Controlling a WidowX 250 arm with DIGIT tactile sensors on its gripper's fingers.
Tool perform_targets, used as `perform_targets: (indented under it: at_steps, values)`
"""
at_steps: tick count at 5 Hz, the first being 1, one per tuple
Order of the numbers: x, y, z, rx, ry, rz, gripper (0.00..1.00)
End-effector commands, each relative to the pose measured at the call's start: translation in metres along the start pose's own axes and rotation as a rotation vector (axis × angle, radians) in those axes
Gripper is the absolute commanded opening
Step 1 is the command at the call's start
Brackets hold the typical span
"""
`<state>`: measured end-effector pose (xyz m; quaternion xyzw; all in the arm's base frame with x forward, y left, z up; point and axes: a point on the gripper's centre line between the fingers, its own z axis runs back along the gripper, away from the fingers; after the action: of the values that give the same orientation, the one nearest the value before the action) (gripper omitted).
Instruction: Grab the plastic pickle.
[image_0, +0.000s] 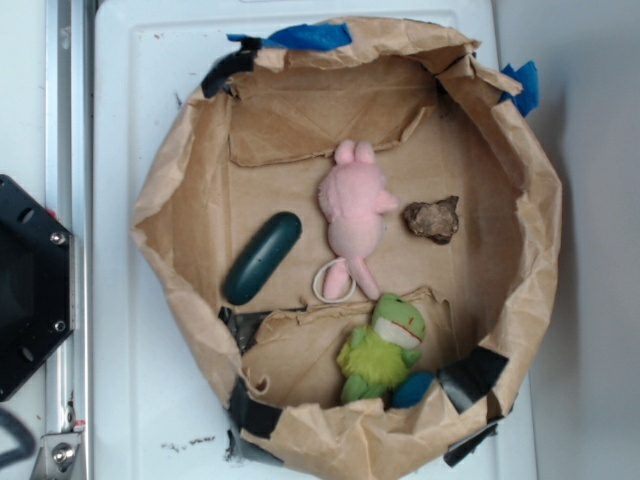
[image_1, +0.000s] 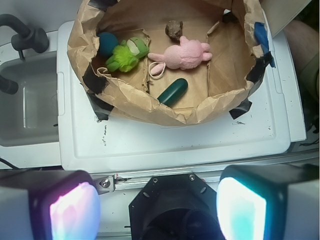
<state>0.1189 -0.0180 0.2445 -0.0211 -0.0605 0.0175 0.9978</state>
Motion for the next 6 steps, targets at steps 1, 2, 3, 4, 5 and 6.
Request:
perform_targets:
  at_steps: [1, 2, 3, 4, 5, 6]
  values:
    - [0.000, 0.000, 0.000, 0.000, 0.000, 0.000, 1.00]
    - [0.039, -0.009, -0.012, -0.016, 0.056, 0.193, 1.00]
    - [0.044, -0.008, -0.021, -0.032, 0.065, 0.334, 1.00]
    - [0.051, -0.006, -0.037, -0.019, 0.033, 0.486, 1.00]
    - [0.056, 0.003, -0.057, -0.020, -0.030, 0.540, 1.00]
    - [0.069, 0.019, -0.074, -0.012, -0.055, 0.511, 1.00]
